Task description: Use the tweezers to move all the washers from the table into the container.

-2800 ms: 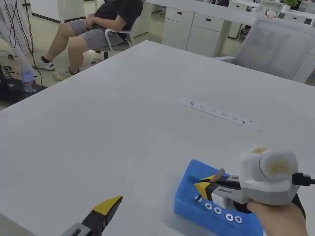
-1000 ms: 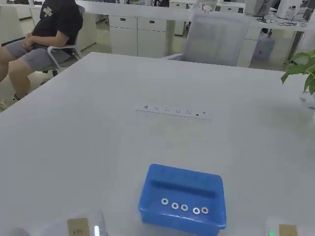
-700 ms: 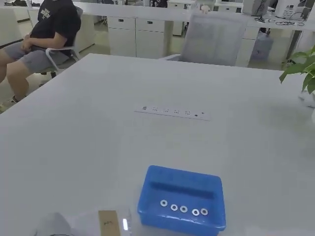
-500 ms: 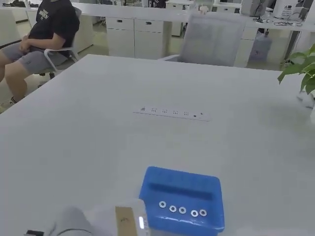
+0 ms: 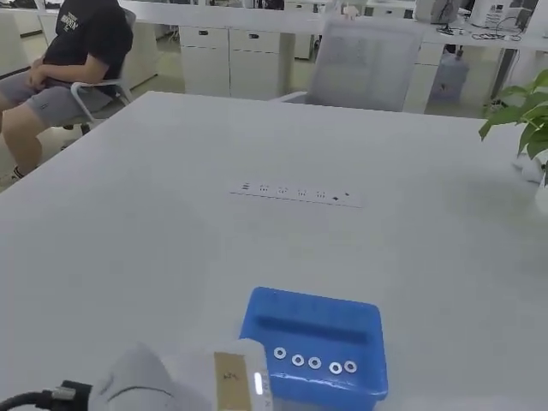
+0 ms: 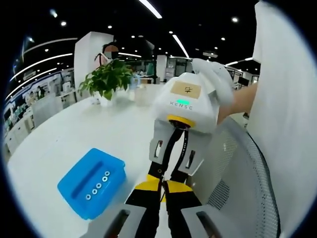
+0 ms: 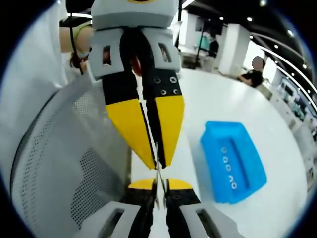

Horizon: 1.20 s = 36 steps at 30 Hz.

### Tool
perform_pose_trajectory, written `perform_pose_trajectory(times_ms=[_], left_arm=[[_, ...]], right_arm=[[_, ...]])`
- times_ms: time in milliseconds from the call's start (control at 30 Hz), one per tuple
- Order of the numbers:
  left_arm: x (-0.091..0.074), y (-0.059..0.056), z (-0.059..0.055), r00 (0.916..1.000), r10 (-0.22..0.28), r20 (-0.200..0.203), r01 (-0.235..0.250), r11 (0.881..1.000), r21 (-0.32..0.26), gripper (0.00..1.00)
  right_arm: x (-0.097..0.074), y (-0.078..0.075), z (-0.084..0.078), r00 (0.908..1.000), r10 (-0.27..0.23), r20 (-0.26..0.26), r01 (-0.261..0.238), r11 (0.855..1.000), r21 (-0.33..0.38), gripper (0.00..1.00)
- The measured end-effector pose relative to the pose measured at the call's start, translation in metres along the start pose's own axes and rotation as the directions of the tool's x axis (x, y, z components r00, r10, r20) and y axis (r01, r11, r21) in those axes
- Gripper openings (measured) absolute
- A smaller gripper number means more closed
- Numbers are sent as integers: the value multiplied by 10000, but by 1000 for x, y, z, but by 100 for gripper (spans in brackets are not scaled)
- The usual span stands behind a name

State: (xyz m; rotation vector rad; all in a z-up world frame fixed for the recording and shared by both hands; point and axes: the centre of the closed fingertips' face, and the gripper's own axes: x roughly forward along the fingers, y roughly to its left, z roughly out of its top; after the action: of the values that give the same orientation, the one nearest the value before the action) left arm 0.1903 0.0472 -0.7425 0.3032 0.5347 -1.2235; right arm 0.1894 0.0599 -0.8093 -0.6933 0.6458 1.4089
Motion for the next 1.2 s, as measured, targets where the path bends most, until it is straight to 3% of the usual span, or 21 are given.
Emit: perform_pose_trajectory(times_ms=[200, 300, 400, 500, 633, 767, 833, 967, 1100, 1200], left_arm=[[-3, 2, -9, 9995, -228, -225, 227, 9997, -46, 0], [-3, 1, -13, 9989, -299, -359, 305, 9994, 187, 0], [-3, 0, -17, 9985, -193, -517, 216, 9988, 433, 1], [-4, -1, -15, 9992, -231, -338, 235, 9996, 125, 6], [-6, 1, -18, 9991, -60, -431, 73, 9995, 302, 0], [-7, 0, -17, 9989, -198, -419, 219, 9985, 504, 0], [-7, 3, -21, 9976, -99, -678, 153, 9967, 799, 0], [-4, 9, -30, 9946, -95, -1036, 184, 9961, 857, 0], [-2, 13, -40, 9870, -204, -1594, 391, 9926, 1146, 0], [-3, 17, -47, 9838, -269, -1774, 450, 9941, 988, 0]], right_arm=[[0, 3, 0, 9998, 184, 73, -182, 9996, -208, 3], [1, 5, -1, 9997, 241, -84, -246, 9966, -781, 2], [1, 5, -1, 9997, 236, -98, -244, 9958, -877, 1], [0, 4, 0, 9998, 205, -56, -209, 9957, -904, 1], [2, 3, -1, 9997, 226, -134, -238, 9950, -972, 2], [5, 3, -2, 9995, 272, -137, -283, 9957, -884, 3], [9, 1, -3, 9995, 308, 28, -307, 9988, -384, 4], [17, -3, -5, 9988, 324, 356, -326, 9995, 47, 5], [25, -6, -7, 9994, 242, 257, -246, 9996, 154, 7], [30, -6, -8, 9991, 242, 357, -252, 9993, 264, 7]])
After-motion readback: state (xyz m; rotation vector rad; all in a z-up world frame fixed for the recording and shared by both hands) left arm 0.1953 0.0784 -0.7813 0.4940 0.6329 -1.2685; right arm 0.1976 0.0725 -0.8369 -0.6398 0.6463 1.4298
